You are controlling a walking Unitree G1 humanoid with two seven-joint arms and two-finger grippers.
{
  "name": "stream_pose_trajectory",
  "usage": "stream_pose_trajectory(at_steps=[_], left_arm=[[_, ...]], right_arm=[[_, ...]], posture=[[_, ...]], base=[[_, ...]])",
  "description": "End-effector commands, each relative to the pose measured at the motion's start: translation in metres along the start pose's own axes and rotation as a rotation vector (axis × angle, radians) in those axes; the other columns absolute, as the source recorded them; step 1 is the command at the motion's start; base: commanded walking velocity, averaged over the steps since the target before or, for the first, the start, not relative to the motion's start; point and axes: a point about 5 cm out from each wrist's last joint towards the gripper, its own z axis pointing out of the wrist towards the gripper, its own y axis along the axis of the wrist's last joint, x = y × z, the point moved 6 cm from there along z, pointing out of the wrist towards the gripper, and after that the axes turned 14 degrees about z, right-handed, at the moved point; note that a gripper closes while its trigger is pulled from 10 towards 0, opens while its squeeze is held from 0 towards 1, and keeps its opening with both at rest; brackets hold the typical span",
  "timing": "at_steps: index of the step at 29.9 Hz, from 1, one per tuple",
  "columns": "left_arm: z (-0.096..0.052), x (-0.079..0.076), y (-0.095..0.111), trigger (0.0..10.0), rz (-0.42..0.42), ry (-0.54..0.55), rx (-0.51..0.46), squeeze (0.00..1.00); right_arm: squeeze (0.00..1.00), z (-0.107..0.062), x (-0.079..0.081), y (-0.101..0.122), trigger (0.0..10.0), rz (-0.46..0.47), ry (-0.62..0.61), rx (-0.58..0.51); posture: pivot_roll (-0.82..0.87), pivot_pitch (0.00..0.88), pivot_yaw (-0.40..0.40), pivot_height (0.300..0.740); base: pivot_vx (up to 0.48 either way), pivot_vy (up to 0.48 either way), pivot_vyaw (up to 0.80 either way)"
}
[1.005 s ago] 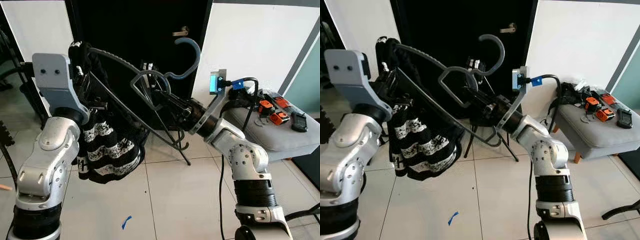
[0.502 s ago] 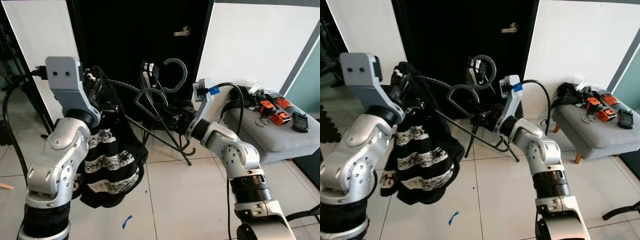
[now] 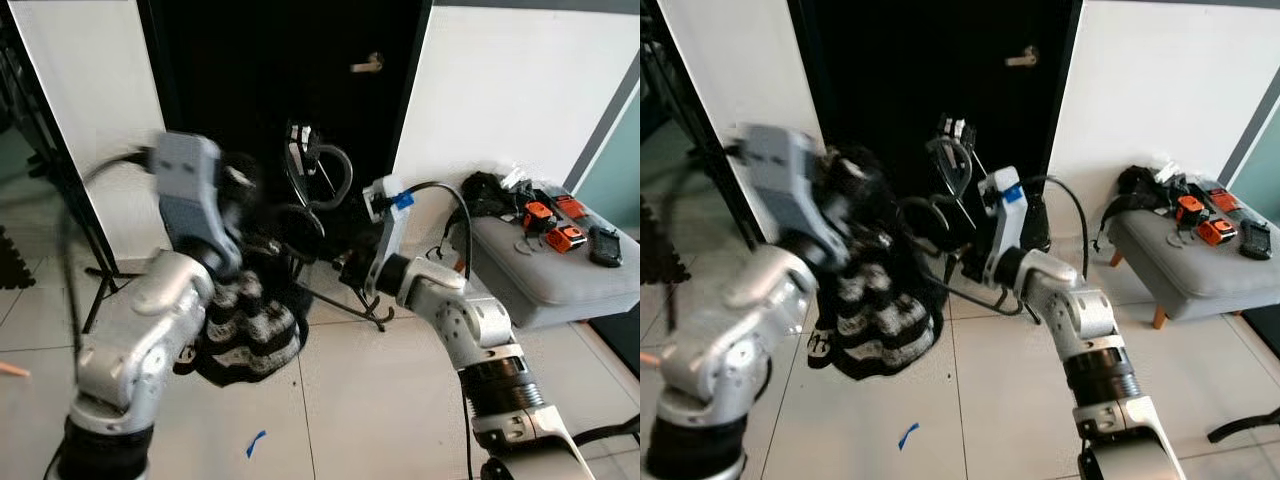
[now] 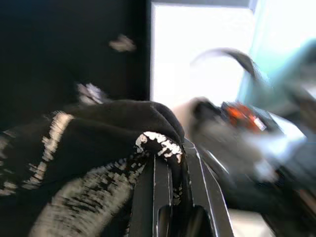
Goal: Hang hanger
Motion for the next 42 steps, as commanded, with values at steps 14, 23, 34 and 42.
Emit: stream_pose_trajectory(at_steps=[14,23,34,42], left_arm=[[-0.052,-0.041,-0.053,0.0,0.082,-0.316,0.219,0.00],[-0.070,-0.060,-0.073,4.9,0.088,-0.414,0.302,0.00],[-0.055,-0.051,-0.066,10.0,0.093,-0.341,0.260,0.56],[-0.041,-0.052,-0.057,10.0,0.066,-0.292,0.210,1.00]], right_arm=[[0.00,-0.004,-0.031,0.048,10.0,0.118,-0.156,-0.254],[0.00,-0.008,-0.030,0.068,10.0,0.170,-0.137,-0.360],[0.00,-0.006,-0.007,0.083,10.0,0.183,-0.008,-0.432],[0.00,-0.002,0.005,0.082,10.0,0.171,0.043,-0.426]], posture=[[0.06,0.009,-0.041,0.740],[0.06,0.006,-0.046,0.740],[0.06,0.006,-0.043,0.740],[0.05,0.009,-0.043,0.740]], base=[[0.000,0.000,0.00],[0.000,0.000,0.00],[0.000,0.000,0.00],[0.000,0.000,0.00]])
